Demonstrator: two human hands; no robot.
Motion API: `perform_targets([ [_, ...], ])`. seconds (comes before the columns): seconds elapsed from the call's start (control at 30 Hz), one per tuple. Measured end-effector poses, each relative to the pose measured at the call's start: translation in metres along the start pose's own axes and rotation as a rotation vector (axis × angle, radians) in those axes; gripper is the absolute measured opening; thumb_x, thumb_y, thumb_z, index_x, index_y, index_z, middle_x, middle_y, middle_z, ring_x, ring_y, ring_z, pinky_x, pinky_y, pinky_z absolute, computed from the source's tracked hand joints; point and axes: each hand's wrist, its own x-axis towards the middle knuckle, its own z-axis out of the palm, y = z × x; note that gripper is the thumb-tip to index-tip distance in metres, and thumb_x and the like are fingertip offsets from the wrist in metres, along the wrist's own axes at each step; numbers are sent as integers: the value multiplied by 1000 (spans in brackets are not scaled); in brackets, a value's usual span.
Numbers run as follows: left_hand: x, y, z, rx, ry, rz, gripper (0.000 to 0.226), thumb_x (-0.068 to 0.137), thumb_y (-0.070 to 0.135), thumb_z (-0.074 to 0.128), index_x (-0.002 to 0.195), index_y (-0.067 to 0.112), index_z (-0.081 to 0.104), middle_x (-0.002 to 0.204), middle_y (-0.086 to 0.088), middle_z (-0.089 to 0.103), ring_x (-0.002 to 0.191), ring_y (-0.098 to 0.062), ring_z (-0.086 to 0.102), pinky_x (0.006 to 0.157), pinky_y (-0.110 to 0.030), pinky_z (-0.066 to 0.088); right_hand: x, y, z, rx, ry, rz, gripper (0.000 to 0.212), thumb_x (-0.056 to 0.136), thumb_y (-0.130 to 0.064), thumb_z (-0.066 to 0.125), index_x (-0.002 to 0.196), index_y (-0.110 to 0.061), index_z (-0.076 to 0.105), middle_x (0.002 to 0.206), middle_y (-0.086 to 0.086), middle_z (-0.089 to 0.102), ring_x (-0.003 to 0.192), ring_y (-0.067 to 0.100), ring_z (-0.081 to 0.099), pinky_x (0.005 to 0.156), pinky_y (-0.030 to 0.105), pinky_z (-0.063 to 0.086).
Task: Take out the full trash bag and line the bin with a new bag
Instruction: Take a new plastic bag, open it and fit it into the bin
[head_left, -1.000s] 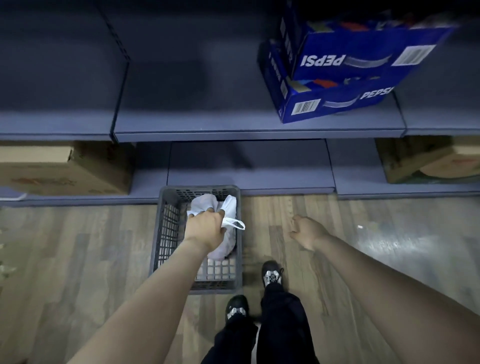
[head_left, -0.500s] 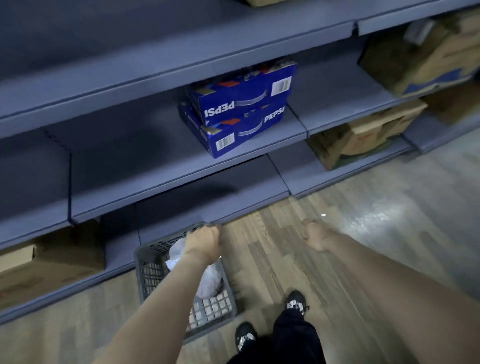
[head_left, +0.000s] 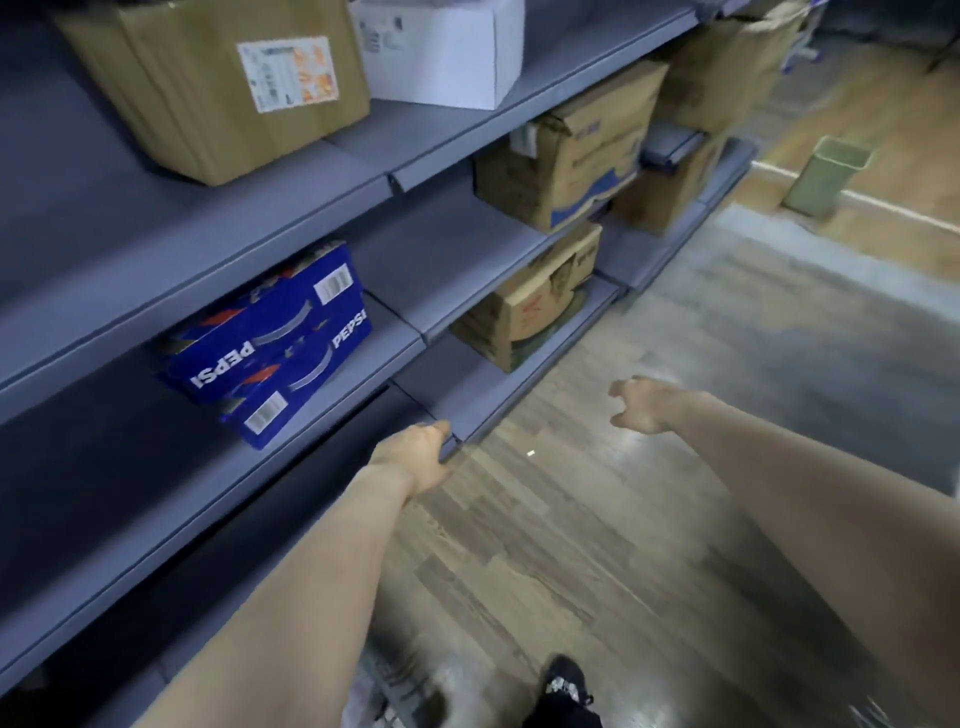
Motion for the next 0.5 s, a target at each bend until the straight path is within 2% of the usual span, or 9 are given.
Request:
perform_targets([
  [0.23,41,99,-50,90,13,161,51,92,35,54,137,16,39,134,-11,39,114,-30,53,94,-41,46,-23,117,-23,125,62,188,55,96,-28,48,143,-6,31,149,13,35,136,28,37,106,31,34],
  [0.5,74,216,-59,214,5,377,53,92,34,56,138,16,38,136,-10,39,119,-31,50,97,-39,44,-61,228,7,231,65,393,56,94,-22,51,144,-7,30,149,12,35,136,26,37,108,32,35],
])
